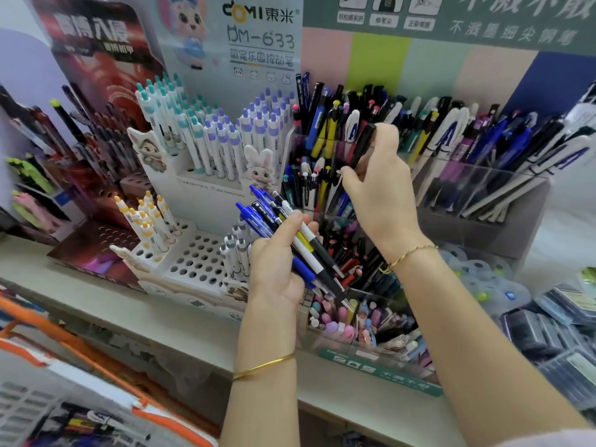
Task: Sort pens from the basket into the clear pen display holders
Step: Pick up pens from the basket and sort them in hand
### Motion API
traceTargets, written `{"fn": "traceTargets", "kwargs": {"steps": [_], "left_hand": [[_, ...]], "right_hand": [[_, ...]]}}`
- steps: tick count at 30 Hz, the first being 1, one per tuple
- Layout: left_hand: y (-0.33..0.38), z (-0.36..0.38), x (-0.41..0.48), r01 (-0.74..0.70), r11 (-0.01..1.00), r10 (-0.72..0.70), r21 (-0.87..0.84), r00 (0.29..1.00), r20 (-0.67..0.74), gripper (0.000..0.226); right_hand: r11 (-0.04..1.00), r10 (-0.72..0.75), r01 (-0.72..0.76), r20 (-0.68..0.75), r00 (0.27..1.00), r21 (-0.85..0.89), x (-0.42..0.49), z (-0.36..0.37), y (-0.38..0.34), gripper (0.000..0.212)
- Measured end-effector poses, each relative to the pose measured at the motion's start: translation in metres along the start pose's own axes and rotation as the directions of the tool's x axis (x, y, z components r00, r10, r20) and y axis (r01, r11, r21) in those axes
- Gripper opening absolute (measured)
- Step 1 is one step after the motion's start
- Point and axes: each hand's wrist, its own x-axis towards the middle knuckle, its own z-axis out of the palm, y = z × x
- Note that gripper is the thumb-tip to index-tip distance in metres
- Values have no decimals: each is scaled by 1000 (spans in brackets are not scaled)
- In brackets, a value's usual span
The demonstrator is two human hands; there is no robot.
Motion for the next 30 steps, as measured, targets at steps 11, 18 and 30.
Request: {"fn": "traceTargets", "kwargs": {"steps": [11, 18, 30], "left_hand": [[10, -1, -9, -3, 996, -9, 93, 991, 131, 11], [11, -1, -18, -66, 970, 0, 233, 961, 275, 5], [1, -10, -6, -35, 969, -6, 246, 986, 165, 12]], "right_hand": [[998, 9, -3, -111, 994, 55, 2, 1, 2, 22], [983, 98, -107, 66, 993, 148, -16, -16, -10, 7], [910, 197, -136, -120, 973, 391, -3, -27, -10, 6]]}}
